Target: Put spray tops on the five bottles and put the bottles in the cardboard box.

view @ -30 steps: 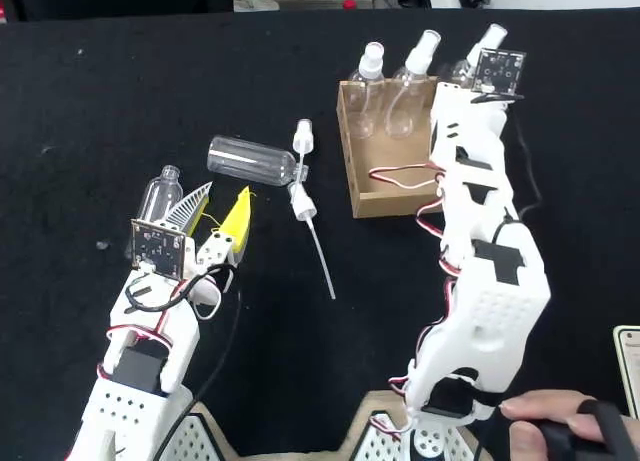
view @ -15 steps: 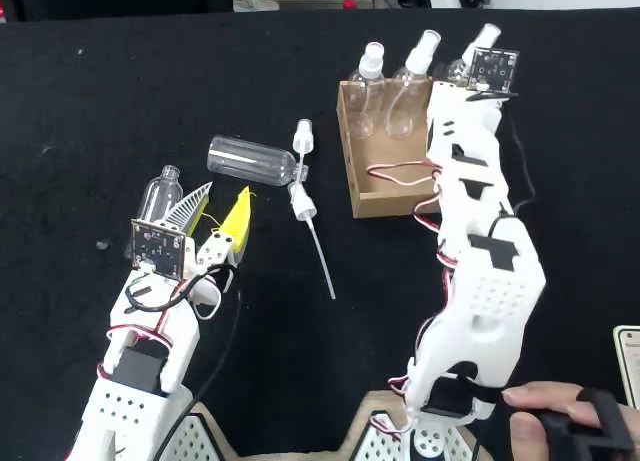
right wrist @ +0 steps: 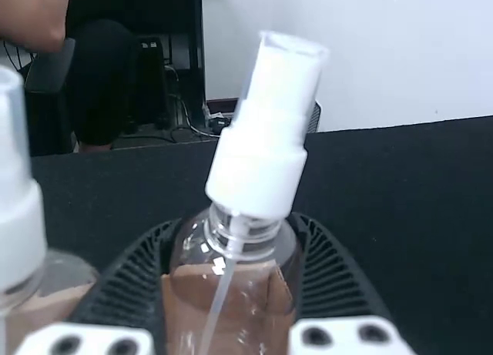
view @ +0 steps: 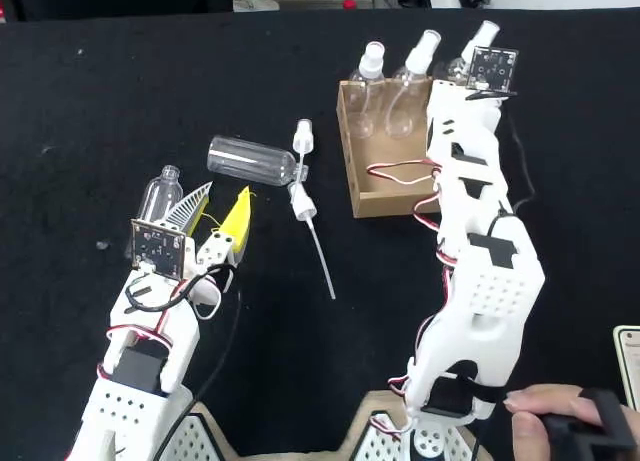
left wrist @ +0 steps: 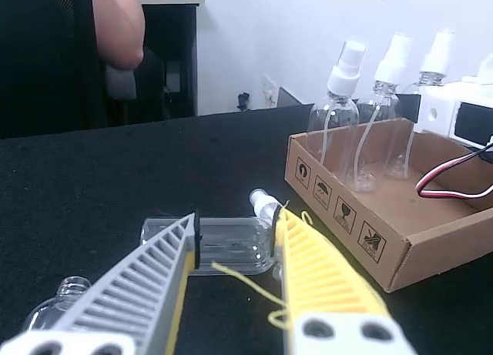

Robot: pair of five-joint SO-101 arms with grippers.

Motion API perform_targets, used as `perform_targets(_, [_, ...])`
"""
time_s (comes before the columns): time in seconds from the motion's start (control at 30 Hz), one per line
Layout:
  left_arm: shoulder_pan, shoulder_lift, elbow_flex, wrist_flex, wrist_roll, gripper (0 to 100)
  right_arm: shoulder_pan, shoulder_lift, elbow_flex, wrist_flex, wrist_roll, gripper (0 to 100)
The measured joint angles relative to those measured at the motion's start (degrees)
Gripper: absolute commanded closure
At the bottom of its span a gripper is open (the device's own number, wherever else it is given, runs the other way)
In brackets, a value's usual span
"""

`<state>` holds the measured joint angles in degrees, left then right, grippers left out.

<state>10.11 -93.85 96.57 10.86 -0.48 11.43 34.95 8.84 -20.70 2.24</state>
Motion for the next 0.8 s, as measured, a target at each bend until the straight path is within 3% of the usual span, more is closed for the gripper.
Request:
perform_targets(0.2, [0.00,0.00,0.00,0.00,0.00,83,0.00,0.00,-3.78,6.77,0.00,85.2])
perform_targets(0.8, [0.00,0.00,0.00,0.00,0.00,83,0.00,0.00,-5.27,9.41,0.00,84.5])
